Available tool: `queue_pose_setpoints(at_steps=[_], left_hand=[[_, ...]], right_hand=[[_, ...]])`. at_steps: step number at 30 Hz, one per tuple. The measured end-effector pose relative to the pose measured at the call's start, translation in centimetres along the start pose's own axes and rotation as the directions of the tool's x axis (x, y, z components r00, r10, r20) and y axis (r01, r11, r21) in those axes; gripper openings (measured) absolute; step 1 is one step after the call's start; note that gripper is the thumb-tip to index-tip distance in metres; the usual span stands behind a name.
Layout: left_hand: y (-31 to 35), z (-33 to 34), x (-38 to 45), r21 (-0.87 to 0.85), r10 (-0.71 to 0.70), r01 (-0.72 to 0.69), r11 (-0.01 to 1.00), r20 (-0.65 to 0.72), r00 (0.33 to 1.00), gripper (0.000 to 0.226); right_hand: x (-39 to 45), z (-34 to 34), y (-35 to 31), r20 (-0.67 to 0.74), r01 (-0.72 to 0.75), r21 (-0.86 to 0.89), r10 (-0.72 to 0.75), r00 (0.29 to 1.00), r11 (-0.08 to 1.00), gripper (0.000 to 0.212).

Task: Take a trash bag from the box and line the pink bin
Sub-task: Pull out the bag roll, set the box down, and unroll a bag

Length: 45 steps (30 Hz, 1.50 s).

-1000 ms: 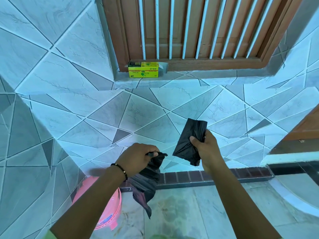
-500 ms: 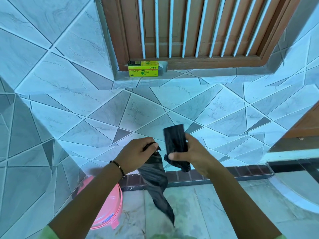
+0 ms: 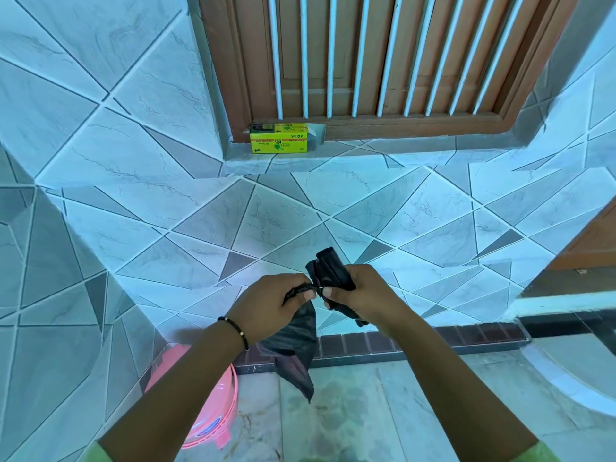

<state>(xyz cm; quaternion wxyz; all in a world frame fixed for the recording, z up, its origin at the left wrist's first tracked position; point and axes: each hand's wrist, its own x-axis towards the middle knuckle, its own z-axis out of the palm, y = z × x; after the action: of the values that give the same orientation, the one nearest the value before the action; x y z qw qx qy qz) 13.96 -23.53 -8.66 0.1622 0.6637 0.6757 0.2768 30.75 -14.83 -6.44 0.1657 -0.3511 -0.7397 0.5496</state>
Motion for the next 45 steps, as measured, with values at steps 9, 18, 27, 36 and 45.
queue_pose_setpoints(at_steps=[9,18,27,36,45], left_hand=[[1.0,1.3,0.2,-0.029,-0.108,0.108,0.994,-0.007,0.994,0.032],[1.8,1.4,0.2,0.194,-0.015,0.024,0.981,-0.048,0.999,0.028],[2.4,1.2,0.3,0.202,0.014,0.008,0.979,-0.108,0.994,0.021],[0.9,1.9,0.1,0.059,-0.095,0.095,0.994,-0.001,0.995,0.038],[1.8,2.8,0.1,-0.548,-0.231,0.125,0.827,-0.128,0.965,0.025]], right_hand=[[0.3,-0.5,0.5,-0.039,-0.032,0.149,0.038,0.998,0.988,0.008],[0.0,-0.2,0.6,0.064,-0.012,0.195,0.000,0.998,0.981,0.011],[0.0,0.3,0.6,0.155,-0.015,0.344,-0.041,0.987,0.939,0.020],[0.3,-1.4,1.0,-0.143,0.032,0.117,-0.015,0.990,0.993,0.014],[0.8,-0.7,1.6,-0.091,-0.026,0.022,0.028,0.995,0.999,0.009]])
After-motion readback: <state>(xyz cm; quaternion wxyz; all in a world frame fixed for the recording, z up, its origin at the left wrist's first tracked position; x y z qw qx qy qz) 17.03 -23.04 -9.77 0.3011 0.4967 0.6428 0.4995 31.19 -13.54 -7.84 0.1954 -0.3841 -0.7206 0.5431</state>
